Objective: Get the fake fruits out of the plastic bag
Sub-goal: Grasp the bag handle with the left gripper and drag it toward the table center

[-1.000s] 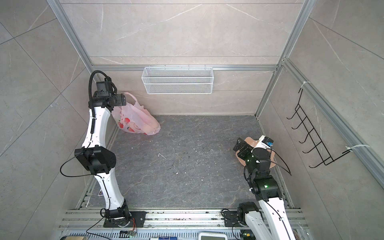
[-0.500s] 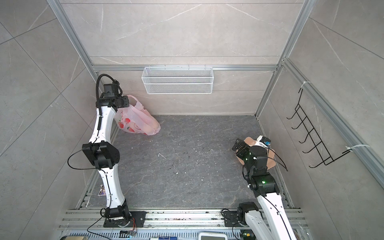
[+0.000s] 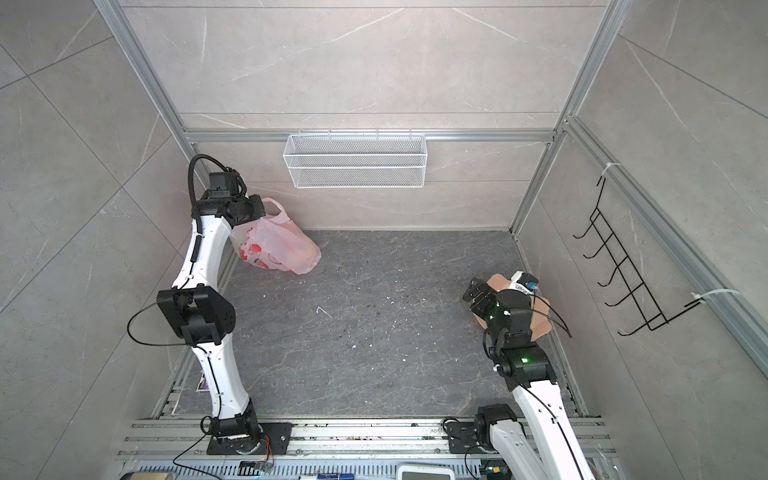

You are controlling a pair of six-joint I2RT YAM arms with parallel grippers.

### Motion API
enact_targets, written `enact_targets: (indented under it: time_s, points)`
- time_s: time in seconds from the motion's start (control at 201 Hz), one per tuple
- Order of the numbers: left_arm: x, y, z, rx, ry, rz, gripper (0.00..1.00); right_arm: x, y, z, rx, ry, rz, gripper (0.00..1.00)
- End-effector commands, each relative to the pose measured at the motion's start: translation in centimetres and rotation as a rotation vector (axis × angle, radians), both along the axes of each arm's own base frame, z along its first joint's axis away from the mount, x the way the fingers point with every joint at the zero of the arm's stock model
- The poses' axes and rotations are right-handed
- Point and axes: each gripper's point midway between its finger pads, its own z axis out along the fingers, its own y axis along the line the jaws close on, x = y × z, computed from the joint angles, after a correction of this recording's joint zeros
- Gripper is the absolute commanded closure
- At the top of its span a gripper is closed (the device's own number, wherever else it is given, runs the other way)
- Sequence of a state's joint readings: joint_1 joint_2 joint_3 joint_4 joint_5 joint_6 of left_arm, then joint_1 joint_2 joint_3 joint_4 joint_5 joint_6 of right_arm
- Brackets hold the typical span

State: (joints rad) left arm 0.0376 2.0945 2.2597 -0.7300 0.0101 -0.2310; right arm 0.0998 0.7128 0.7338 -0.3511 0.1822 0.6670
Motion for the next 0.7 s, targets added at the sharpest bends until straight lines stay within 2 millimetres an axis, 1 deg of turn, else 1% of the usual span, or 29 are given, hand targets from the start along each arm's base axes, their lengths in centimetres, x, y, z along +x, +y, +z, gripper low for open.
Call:
enact_targets:
  time_s: [0.0, 0.07, 0.169, 0.299, 0.408, 0.558, 0.692]
  points:
    - [-2.8, -5.5, 7.4, -0.043, -0.155, -0.082, 1.0, -0.3, 0.1, -1.1, 0.015, 0.03, -0.002, 0.0]
    - [-4.1, -8.2, 8.0, -0.026, -0.161, -0.11, 1.0, -0.3, 0.1, -1.1, 0.012, 0.03, -0.003, 0.0]
    - [-6.5, -12.9, 8.5, -0.003, -0.174, -0.187, 1.0, -0.3, -0.1, -1.2, 0.006, 0.034, -0.01, 0.0]
    - [-9.8, -19.1, 8.0, 0.022, -0.176, -0.309, 1.0, -0.2, -0.2, -1.6, 0.004, 0.044, -0.015, 0.0]
    - [-12.4, -23.2, 7.7, 0.017, -0.168, -0.373, 1.0, -0.1, -0.1, -1.8, 0.003, 0.049, -0.014, 0.0]
    - [-16.2, -29.0, 8.5, -0.033, -0.211, -0.47, 1.0, 0.1, 0.0, -2.2, 0.01, 0.056, -0.012, 0.0]
    - [-19.2, -33.8, 9.1, -0.085, -0.241, -0.554, 1.0, 0.3, 0.2, -2.4, 0.023, 0.062, -0.005, 0.01]
